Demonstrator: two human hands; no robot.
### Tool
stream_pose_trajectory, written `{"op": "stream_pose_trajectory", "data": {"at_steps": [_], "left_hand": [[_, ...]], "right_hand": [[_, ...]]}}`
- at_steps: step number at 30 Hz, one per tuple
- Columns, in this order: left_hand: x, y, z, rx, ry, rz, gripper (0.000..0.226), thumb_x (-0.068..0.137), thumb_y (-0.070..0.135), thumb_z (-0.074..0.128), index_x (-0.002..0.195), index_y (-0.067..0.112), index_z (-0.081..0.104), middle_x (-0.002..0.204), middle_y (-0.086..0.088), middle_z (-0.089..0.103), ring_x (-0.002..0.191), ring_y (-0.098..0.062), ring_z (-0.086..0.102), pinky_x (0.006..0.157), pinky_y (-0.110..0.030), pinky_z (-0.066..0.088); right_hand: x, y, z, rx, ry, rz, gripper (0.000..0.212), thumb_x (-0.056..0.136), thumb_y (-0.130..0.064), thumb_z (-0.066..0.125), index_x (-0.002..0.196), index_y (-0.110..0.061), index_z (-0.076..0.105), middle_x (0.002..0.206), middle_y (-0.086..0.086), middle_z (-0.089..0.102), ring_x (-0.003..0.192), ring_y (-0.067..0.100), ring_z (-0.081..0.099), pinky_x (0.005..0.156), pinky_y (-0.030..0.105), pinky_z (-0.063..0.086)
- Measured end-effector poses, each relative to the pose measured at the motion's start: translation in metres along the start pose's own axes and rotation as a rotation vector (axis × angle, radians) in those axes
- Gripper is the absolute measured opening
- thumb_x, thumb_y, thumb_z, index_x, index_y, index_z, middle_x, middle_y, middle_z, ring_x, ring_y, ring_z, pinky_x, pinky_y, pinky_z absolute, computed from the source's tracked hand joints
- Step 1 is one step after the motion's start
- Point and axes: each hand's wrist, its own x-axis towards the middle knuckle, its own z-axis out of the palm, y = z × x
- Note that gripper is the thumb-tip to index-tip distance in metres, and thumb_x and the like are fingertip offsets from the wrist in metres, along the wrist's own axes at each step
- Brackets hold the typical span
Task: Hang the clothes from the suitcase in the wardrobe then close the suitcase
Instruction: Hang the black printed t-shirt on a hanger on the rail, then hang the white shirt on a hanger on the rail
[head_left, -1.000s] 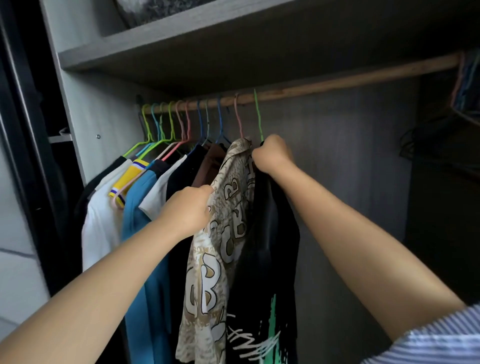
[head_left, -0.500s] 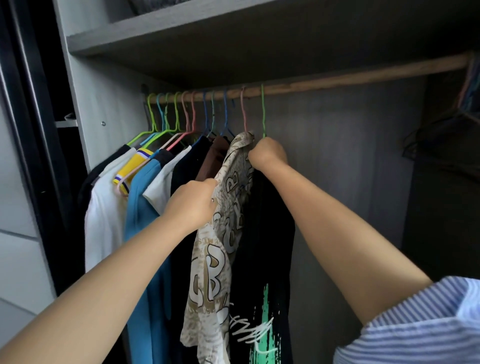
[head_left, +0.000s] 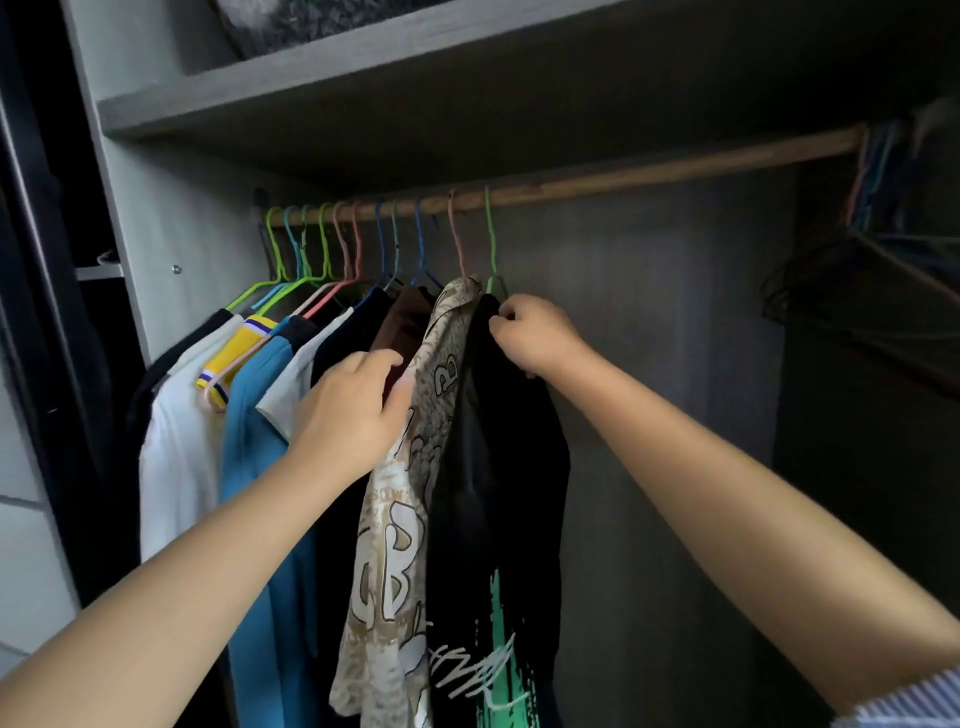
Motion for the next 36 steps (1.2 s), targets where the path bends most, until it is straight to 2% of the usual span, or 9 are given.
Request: {"op": "stream_pose_trajectory", "data": {"at_steps": [3,8,10,12,15,19,24,28,36], "left_hand": [[-0.005,0.006,0.004,0.05,-0.022,0.058,0.039,0.096,0.032,0.036,0.125,0.012,0.052,0.123,-0.006,0.054,0.116,-0.026,0.048,0.092,-0.037,0.041],[-0.022,-0.005,0.0,0.128,-0.095,-0.049,0.034,0.095,0.03,0.041,0.122,0.012,0.051,0.118,-0.008,0.056,0.111,-0.026,0.05,0.084,-0.036,0.042],[-0.032,-0.012,-0.005,0.131,-0.134,-0.086,0.038,0.095,0.031,0.04,0.129,0.013,0.045,0.123,-0.01,0.054,0.115,-0.028,0.049,0.086,-0.039,0.043],[-0.051,-0.022,-0.014,0.16,-0.19,-0.121,0.042,0.096,0.031,0.04,0.134,0.014,0.04,0.127,-0.011,0.052,0.118,-0.029,0.048,0.088,-0.04,0.043],[-0.081,-0.038,-0.031,0.234,-0.285,-0.157,0.04,0.096,0.03,0.039,0.132,0.013,0.04,0.128,-0.01,0.05,0.117,-0.028,0.046,0.087,-0.036,0.041],[-0.139,-0.065,-0.068,0.318,-0.362,-0.208,0.038,0.094,0.028,0.043,0.127,0.011,0.046,0.124,-0.014,0.052,0.117,-0.031,0.047,0.089,-0.036,0.041],[-0.238,-0.103,-0.133,0.367,-0.43,-0.27,0.039,0.093,0.03,0.046,0.123,0.007,0.047,0.122,-0.019,0.052,0.115,-0.035,0.049,0.09,-0.04,0.043],[-0.313,-0.127,-0.184,0.473,-0.513,-0.318,0.036,0.092,0.027,0.045,0.116,0.003,0.057,0.119,-0.02,0.053,0.115,-0.035,0.048,0.091,-0.04,0.045],[-0.476,-0.191,-0.266,0.548,-0.737,-0.678,0.034,0.094,0.026,0.04,0.114,0.005,0.058,0.117,-0.016,0.05,0.113,-0.033,0.045,0.087,-0.038,0.042]], "right_hand": [[-0.01,0.006,-0.004,-0.101,0.038,-0.089,0.028,0.091,-0.02,0.046,0.107,-0.001,0.06,0.108,0.018,0.061,0.103,0.034,0.056,0.086,0.035,0.045],[-0.032,0.004,0.016,-0.195,0.079,-0.352,0.031,0.091,-0.02,0.047,0.114,-0.003,0.061,0.118,0.015,0.054,0.111,0.033,0.05,0.091,0.032,0.041],[-0.045,0.0,0.026,-0.182,0.088,-0.458,0.032,0.088,-0.018,0.047,0.11,-0.001,0.064,0.113,0.016,0.059,0.106,0.037,0.054,0.091,0.04,0.045],[-0.065,-0.007,0.039,-0.139,0.071,-0.513,0.035,0.081,-0.017,0.046,0.101,0.001,0.068,0.105,0.019,0.063,0.095,0.041,0.059,0.082,0.048,0.05],[-0.09,-0.016,0.054,-0.139,0.051,-0.551,0.039,0.078,-0.02,0.04,0.085,0.001,0.072,0.09,0.018,0.067,0.079,0.041,0.063,0.069,0.048,0.054],[-0.139,-0.051,0.075,-0.157,-0.066,-0.614,0.046,0.072,-0.024,0.031,0.075,-0.001,0.071,0.082,0.017,0.068,0.077,0.041,0.063,0.066,0.049,0.053],[-0.236,-0.127,0.098,-0.027,-0.225,-0.517,0.05,0.073,-0.022,0.032,0.101,-0.002,0.068,0.105,0.016,0.065,0.106,0.035,0.055,0.09,0.045,0.044],[-0.309,-0.179,0.131,0.035,-0.418,-0.604,0.053,0.074,-0.037,0.033,0.096,-0.006,0.069,0.103,0.012,0.067,0.102,0.033,0.058,0.087,0.044,0.047],[-0.434,-0.242,0.212,0.1,-0.816,-0.677,0.04,0.085,-0.031,0.049,0.104,-0.001,0.066,0.107,0.018,0.064,0.105,0.03,0.056,0.092,0.034,0.041]]}}
